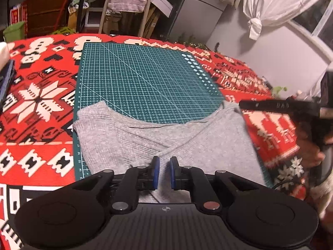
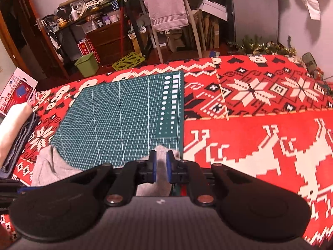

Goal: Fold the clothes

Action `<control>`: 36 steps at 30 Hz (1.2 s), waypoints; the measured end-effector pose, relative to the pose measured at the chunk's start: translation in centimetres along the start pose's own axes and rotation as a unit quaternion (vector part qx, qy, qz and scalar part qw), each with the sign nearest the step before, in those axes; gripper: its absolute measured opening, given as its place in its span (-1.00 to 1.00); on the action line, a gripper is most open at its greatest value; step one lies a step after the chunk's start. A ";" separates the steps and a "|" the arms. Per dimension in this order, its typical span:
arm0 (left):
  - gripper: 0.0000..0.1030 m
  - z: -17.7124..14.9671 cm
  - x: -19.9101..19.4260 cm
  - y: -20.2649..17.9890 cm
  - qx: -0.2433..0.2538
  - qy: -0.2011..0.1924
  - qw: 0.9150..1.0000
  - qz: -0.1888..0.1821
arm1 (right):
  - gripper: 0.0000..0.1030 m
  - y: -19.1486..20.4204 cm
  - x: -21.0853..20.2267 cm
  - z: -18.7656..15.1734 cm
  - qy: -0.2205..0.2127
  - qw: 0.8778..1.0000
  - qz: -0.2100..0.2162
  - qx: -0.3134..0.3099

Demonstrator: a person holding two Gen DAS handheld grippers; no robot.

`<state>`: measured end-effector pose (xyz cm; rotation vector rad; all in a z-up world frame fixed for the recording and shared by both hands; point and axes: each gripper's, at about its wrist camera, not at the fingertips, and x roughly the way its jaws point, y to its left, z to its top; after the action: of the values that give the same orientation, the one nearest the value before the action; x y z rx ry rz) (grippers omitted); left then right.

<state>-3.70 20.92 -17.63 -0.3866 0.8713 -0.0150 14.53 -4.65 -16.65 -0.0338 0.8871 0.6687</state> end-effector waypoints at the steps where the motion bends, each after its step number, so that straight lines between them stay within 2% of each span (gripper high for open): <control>1: -0.83 0.0 -0.2 0.0 -0.002 -0.002 1.000 -0.002 | -0.80 -0.1 0.3 -0.1 0.006 1.000 -0.002 0.001; 5: -0.83 -0.1 -1.1 -0.2 0.001 -0.005 1.000 0.003 | -0.80 0.0 0.4 -0.2 0.009 1.000 -0.008 0.007; 9: -0.83 -0.4 -2.5 -0.6 0.001 -0.010 1.000 -0.006 | -0.78 1.1 -2.0 -0.8 -0.003 1.000 -0.006 -0.008; 15: -0.83 -2.1 -3.8 -2.8 0.016 -0.004 0.998 -0.057 | -0.78 3.9 -6.2 -4.9 0.018 0.999 0.005 -0.046; 18: -0.83 -3.3 -3.2 -4.2 0.034 0.014 0.997 -0.064 | -0.80 5.2 -7.3 -7.7 0.045 0.997 0.021 -0.054; 21: -0.83 -4.4 -2.5 -5.1 0.053 0.027 0.997 -0.058 | -0.80 6.6 -7.4 -10.4 0.066 0.995 0.021 -0.068; 25: -0.83 -5.5 -2.0 -5.4 0.066 0.039 0.996 -0.034 | -0.80 7.4 -8.1 -12.7 0.065 0.994 0.009 -0.083; 32: -0.83 -6.8 -2.8 -5.5 0.085 0.033 0.996 -0.020 | -0.80 6.5 -9.8 -14.2 0.069 0.994 0.003 -0.083; 36: -0.83 -7.1 -3.5 -5.9 0.088 0.028 0.996 -0.020 | -0.79 7.2 -10.2 -13.9 0.055 0.994 0.011 -0.092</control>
<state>-10.39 13.69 -17.16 -0.2402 0.9099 -0.1388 -3.79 -8.41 -16.48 -0.2287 0.9309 0.7732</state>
